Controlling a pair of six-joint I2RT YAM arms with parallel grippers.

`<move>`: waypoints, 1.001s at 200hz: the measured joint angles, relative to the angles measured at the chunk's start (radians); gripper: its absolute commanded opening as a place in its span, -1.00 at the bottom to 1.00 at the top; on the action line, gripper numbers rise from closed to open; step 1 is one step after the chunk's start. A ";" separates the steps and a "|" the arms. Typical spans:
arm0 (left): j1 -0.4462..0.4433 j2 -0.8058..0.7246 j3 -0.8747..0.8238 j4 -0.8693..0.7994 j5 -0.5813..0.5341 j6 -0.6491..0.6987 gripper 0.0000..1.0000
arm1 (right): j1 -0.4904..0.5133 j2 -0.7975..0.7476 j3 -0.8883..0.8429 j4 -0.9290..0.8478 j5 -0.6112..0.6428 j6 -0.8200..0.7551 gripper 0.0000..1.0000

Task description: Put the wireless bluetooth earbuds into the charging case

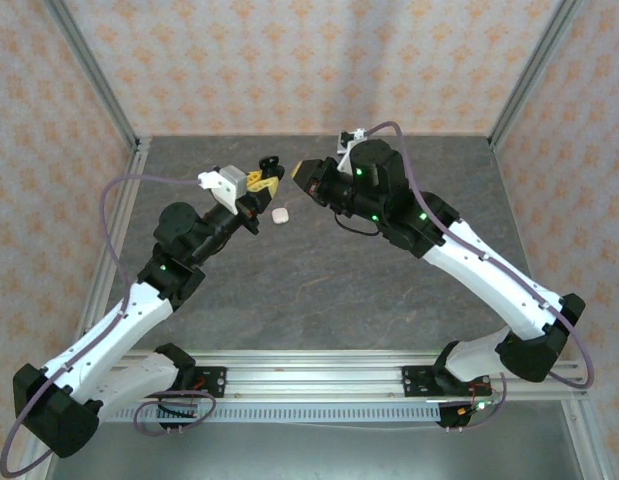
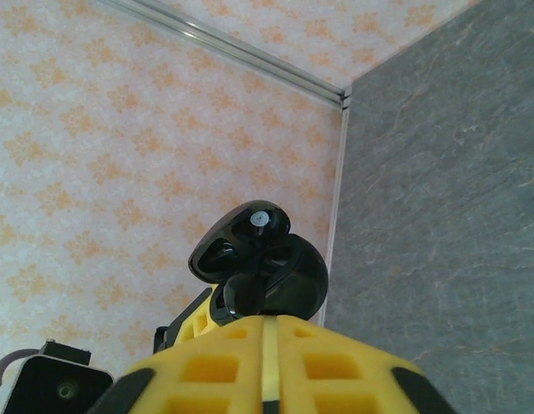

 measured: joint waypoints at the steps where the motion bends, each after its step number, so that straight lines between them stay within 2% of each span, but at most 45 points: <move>1: 0.000 0.000 0.000 0.000 0.000 0.000 -1.00 | 0.000 0.000 0.001 -0.002 0.000 -0.002 -0.84; 71: 0.000 -0.006 0.000 -0.011 0.021 0.000 -1.00 | -0.006 0.032 0.069 -0.056 -0.029 -0.051 -0.85; 200: 0.000 -0.006 0.000 -0.014 0.027 0.000 -1.00 | -0.006 0.078 0.079 -0.057 -0.111 -0.066 -0.86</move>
